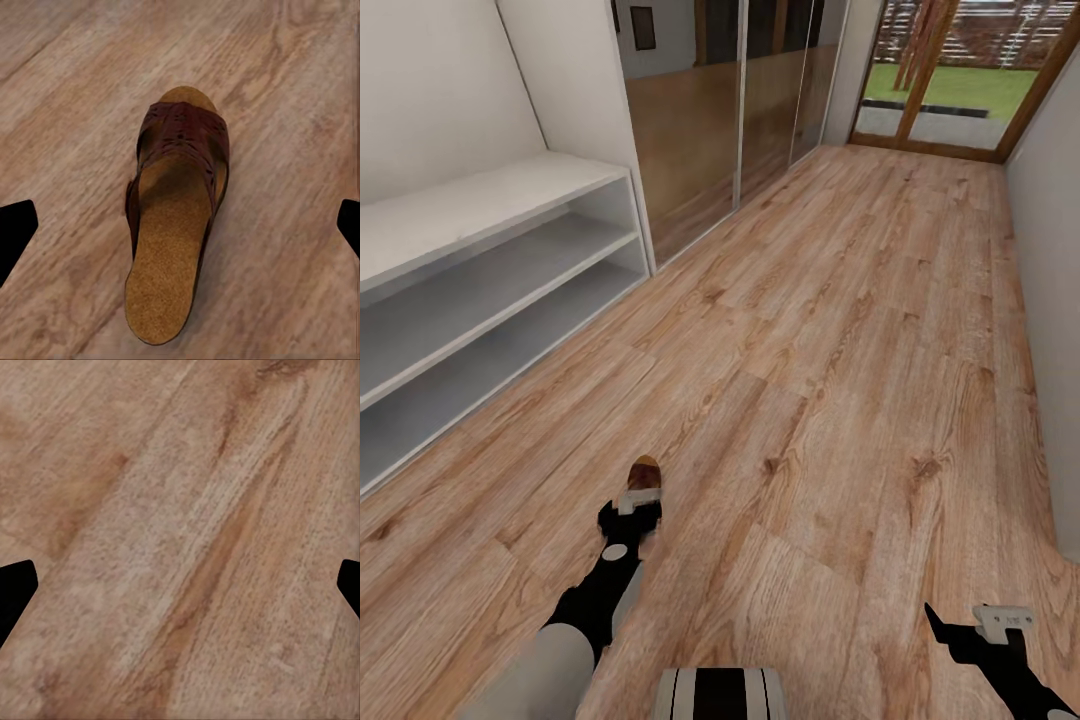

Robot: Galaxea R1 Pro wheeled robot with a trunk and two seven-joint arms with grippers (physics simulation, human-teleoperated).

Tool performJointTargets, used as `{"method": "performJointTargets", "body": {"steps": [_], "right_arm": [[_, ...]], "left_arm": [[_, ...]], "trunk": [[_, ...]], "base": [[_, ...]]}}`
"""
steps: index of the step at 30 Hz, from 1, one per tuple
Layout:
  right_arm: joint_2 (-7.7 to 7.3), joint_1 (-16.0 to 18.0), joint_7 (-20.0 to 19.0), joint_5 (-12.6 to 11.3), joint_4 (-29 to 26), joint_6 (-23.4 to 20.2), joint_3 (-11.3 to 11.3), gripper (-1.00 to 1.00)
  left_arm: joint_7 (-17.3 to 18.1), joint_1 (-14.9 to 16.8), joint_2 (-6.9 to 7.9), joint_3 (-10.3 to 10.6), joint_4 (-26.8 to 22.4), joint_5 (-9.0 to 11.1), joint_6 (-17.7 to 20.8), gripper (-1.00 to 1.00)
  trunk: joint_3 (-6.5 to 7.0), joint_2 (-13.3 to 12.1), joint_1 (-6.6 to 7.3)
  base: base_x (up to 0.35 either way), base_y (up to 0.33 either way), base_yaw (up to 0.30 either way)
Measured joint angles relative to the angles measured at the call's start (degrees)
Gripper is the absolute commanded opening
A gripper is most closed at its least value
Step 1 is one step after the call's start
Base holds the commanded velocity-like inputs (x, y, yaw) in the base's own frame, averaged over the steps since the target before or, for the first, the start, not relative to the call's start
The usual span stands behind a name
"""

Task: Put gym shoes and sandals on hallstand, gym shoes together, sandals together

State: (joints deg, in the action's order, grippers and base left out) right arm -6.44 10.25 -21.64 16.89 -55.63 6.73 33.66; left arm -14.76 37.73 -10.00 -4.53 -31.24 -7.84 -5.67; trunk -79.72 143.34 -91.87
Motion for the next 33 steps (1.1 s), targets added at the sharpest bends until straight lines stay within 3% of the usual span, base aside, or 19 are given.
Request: {"method": "performJointTargets", "body": {"steps": [4,8,16,33], "right_arm": [[0.02,0.02,0.26,0.04,0.1,0.02,-0.09,1.0],[0.04,0.03,0.39,0.06,0.15,0.01,-0.13,1.0],[-0.01,-0.04,0.3,-0.09,-0.31,-0.04,0.0,1.0],[-0.04,-0.23,0.15,-0.49,-1.46,-0.2,0.15,1.0]], "left_arm": [[-0.21,4.4,0.0,-0.26,5.63,0.59,0.58,1.0],[-0.31,7.1,0.0,-0.63,10.52,2.83,0.82,1.0],[-0.42,12.95,0.0,-0.52,12.82,3.87,1.53,1.0],[-0.45,14.53,0.0,-0.45,13.49,3.79,1.63,1.0]], "trunk": [[0.0,0.0,0.0],[0.0,0.0,0.0],[0.0,0.0,0.0],[-0.28,0.0,0.0]], "base": [[0.0,0.0,0.0],[0.0,0.0,0.0],[0.0,0.0,0.0],[0.0,0.0,0.0]]}}
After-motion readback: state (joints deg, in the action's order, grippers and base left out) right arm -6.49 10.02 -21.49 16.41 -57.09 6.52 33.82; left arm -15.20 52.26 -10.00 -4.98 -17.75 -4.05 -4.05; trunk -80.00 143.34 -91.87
